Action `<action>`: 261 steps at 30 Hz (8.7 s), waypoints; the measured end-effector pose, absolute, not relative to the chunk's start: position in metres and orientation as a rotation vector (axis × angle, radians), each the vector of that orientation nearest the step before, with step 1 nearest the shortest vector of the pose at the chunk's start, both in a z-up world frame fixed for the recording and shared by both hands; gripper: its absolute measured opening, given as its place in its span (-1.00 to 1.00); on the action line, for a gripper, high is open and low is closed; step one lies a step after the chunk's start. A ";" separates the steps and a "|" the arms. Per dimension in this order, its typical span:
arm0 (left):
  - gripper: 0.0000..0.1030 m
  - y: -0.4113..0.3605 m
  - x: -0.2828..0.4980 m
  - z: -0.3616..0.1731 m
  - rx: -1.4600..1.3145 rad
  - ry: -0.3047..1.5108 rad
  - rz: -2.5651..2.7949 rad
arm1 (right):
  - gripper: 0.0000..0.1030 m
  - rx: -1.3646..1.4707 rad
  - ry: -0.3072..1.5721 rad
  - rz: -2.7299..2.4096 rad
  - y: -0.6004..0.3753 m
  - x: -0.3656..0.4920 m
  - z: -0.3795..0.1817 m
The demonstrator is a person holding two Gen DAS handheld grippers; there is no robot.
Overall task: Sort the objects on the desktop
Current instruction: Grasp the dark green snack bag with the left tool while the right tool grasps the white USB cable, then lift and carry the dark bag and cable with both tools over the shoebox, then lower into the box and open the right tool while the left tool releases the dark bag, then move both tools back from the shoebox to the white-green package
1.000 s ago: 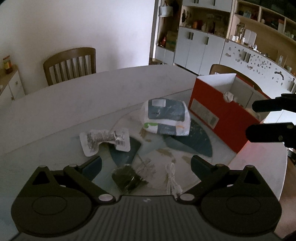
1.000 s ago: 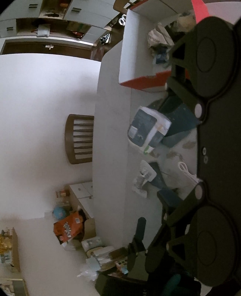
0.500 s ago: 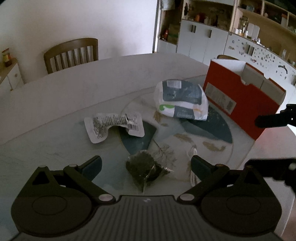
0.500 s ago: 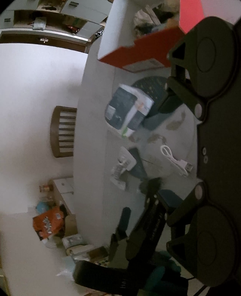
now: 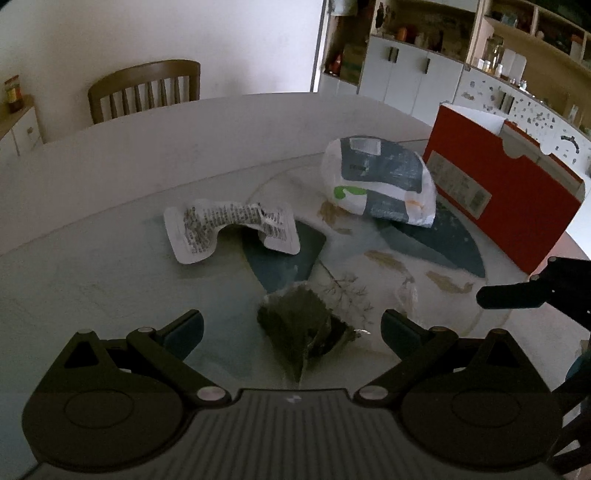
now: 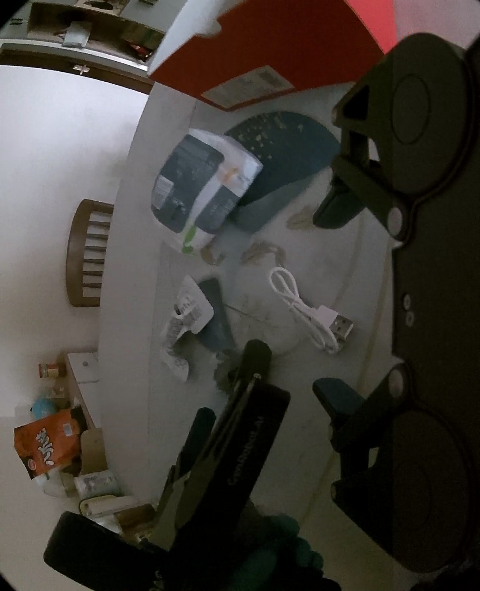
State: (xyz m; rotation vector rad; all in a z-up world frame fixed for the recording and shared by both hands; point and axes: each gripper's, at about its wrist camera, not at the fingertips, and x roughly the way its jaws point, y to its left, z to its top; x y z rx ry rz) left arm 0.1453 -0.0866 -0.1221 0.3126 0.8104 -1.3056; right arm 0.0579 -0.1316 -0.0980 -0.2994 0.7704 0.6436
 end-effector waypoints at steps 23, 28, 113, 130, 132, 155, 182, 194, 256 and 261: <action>0.97 -0.093 0.138 -0.130 0.321 0.776 -1.296 | 0.07 -0.266 0.754 0.556 -0.140 0.086 -0.111; 0.84 -0.092 0.139 -0.130 0.314 0.771 -1.296 | -0.30 -0.255 0.744 0.567 -0.139 0.086 -0.111; -0.34 -0.175 0.003 0.077 0.242 0.664 -1.546 | -0.68 -0.072 0.487 0.448 -0.326 0.097 0.075; -0.34 -0.279 -0.054 0.067 0.385 0.715 -1.558 | -0.68 -0.037 0.613 0.478 -0.398 0.158 0.056; -0.34 -0.290 -0.056 0.063 0.409 0.722 -1.545 | -0.68 -0.039 0.628 0.487 -0.403 0.164 0.053; -0.34 -0.387 -0.052 0.006 0.572 0.916 -1.483 | -0.68 -0.036 0.863 0.580 -0.419 0.211 0.006; -0.34 -0.417 -0.056 -0.044 0.657 1.022 -1.438 | -0.68 -0.037 1.052 0.550 -0.406 0.260 -0.041; -0.31 -0.424 -0.055 -0.048 0.690 1.040 -1.429 | -0.54 -0.033 1.029 0.537 -0.411 0.270 -0.041; 0.94 -0.320 -0.067 0.030 0.483 0.900 -1.402 | 0.81 -0.035 0.736 0.648 -0.452 0.180 0.046; 0.94 -0.304 -0.067 0.035 0.457 0.888 -1.397 | 0.81 -0.030 0.717 0.665 -0.446 0.170 0.055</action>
